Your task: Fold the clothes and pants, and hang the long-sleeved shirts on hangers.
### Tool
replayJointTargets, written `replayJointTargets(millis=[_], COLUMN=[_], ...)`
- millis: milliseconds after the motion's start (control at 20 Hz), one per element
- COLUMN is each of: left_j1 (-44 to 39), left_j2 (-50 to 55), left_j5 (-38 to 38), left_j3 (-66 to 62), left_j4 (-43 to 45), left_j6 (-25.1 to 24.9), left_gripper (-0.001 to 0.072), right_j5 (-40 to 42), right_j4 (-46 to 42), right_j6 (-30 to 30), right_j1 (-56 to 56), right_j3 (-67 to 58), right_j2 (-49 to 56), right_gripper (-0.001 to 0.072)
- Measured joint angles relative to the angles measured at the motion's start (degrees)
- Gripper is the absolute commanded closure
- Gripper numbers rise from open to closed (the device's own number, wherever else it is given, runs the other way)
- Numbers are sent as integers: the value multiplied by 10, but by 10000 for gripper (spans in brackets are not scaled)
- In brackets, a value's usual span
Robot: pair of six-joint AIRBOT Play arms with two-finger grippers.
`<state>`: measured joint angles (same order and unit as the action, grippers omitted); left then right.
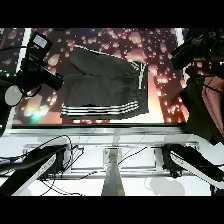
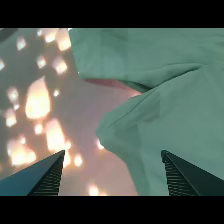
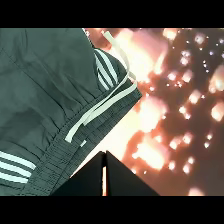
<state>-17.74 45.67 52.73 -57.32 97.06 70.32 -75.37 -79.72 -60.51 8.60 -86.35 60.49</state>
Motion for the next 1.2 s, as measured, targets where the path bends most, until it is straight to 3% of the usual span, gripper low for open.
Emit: replayJointTargets(millis=[900, 1200], left_j1=[0, 0], left_j2=[0, 5], left_j5=[0, 0], left_j3=[0, 0], left_j4=[0, -1], left_j6=[0, 0], left_gripper=[5, 5], right_j5=[20, 22], right_j4=[2, -89], right_j6=[-7, -20], right_j1=[0, -60], right_j3=[0, 38], right_j2=[1, 44], right_gripper=[683, 685])
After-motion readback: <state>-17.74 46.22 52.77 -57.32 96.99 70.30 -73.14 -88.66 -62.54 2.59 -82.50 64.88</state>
